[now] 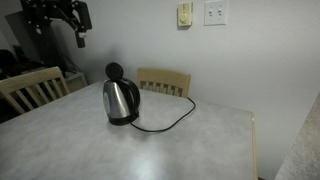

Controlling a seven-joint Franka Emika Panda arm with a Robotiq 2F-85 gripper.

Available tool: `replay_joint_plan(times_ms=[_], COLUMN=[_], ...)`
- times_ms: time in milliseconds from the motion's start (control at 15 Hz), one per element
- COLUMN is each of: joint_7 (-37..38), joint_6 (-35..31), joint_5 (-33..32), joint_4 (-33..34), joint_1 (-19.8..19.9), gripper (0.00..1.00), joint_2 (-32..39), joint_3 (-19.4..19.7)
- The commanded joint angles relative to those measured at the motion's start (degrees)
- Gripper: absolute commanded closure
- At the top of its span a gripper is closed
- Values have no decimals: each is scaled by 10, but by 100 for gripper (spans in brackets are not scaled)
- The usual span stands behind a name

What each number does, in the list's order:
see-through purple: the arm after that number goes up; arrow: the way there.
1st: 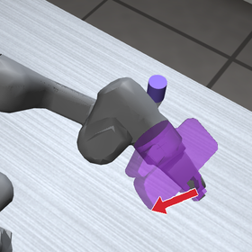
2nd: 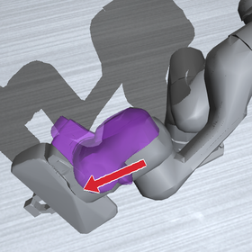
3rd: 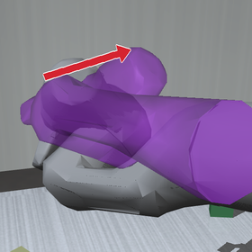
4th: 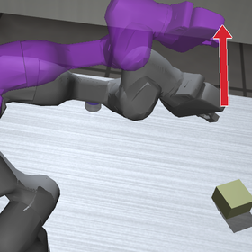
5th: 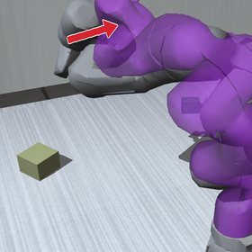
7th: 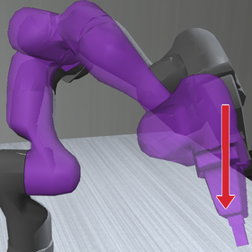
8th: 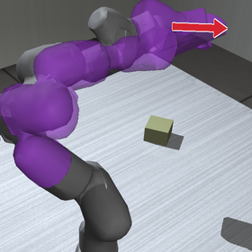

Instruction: Close the kettle lid

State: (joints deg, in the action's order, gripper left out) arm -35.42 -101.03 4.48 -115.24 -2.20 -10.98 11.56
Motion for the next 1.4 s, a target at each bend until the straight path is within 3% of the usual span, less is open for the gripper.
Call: replay_joint_plan(times_ms=[0, 400, 667, 1000, 1333], joint_7=[-22, -4, 67, 187, 274], joint_6=[-13, 4, 0, -11, -15], joint_5=[46, 50, 124, 162, 139], joint_4=[17, 71, 118, 165, 212], joint_1=[16, 20, 27, 43, 53], gripper=[31, 74, 100, 100, 100], joint_2=[44, 104, 136, 165, 205], joint_3=[-8, -28, -39, -44, -47])
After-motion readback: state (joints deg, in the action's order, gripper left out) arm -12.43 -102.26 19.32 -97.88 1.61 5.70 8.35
